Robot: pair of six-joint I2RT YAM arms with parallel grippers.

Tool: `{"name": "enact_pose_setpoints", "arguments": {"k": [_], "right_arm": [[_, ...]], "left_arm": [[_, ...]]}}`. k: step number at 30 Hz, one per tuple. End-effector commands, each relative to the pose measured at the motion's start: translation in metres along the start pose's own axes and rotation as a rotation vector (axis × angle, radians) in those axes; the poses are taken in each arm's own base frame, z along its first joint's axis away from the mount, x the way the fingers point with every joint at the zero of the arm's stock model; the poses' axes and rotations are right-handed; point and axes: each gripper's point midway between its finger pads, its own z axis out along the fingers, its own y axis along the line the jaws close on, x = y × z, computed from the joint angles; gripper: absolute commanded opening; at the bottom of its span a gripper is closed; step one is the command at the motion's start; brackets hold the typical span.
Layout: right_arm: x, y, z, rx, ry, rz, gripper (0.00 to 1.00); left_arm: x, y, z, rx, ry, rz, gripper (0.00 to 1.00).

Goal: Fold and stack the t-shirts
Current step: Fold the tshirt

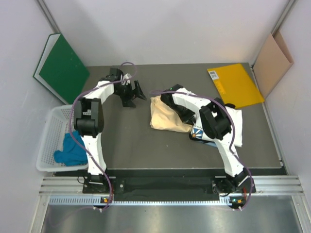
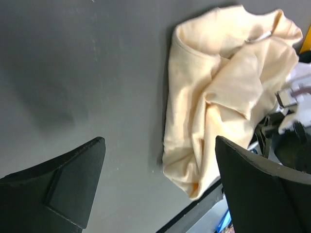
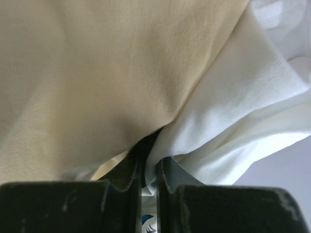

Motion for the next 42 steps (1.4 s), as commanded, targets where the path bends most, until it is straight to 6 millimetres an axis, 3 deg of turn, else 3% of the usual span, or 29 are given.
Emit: {"name": "enact_pose_setpoints", "arguments": {"k": [1,8,17,19,20,22,23,25,26,32,35,38,39,42], "right_arm": [[-0.043,0.025,-0.015,-0.083,-0.153,0.018,0.00],[-0.050,0.027,-0.012,-0.085,-0.160,-0.011,0.00],[-0.047,0.039,-0.010,-0.134,-0.138,-0.030,0.00],[-0.046,0.038,-0.011,-0.138,-0.135,-0.018,0.12],[-0.047,0.036,-0.016,-0.141,-0.149,-0.008,0.31],[-0.047,0.035,-0.021,-0.158,-0.168,0.022,0.55],[-0.054,0.031,-0.034,-0.187,-0.225,0.062,0.76],[-0.057,0.030,-0.047,-0.237,-0.267,0.108,0.96],[-0.060,0.023,-0.063,-0.265,-0.312,0.141,1.00],[-0.081,-0.009,-0.115,-0.430,-0.484,0.338,1.00],[-0.087,-0.020,-0.123,-0.522,-0.521,0.396,1.00],[-0.091,-0.023,-0.120,-0.648,-0.502,0.438,1.00],[-0.091,-0.021,-0.116,-0.677,-0.491,0.442,1.00],[-0.099,-0.018,-0.117,-0.781,-0.487,0.461,1.00]], "left_arm": [[0.000,-0.030,-0.033,0.082,-0.026,0.128,0.99],[0.025,-0.052,-0.020,0.201,0.083,0.157,0.99],[0.076,-0.045,0.018,0.160,0.290,0.143,0.99],[0.085,-0.040,0.021,0.151,0.325,0.132,0.99],[0.090,-0.035,0.025,0.142,0.342,0.119,0.99],[0.097,-0.031,0.027,0.139,0.353,0.112,0.99],[0.100,-0.029,0.028,0.139,0.358,0.109,0.99],[0.101,-0.026,0.031,0.129,0.365,0.111,0.99],[0.101,-0.024,0.034,0.127,0.369,0.104,0.99],[0.105,-0.010,0.056,0.059,0.389,0.105,0.98],[0.107,-0.007,0.070,0.053,0.397,0.096,0.85],[0.104,-0.002,0.080,0.035,0.399,0.073,0.18],[0.101,0.005,0.082,-0.005,0.388,0.071,0.00],[0.089,0.015,0.077,-0.054,0.346,0.058,0.00]]}}
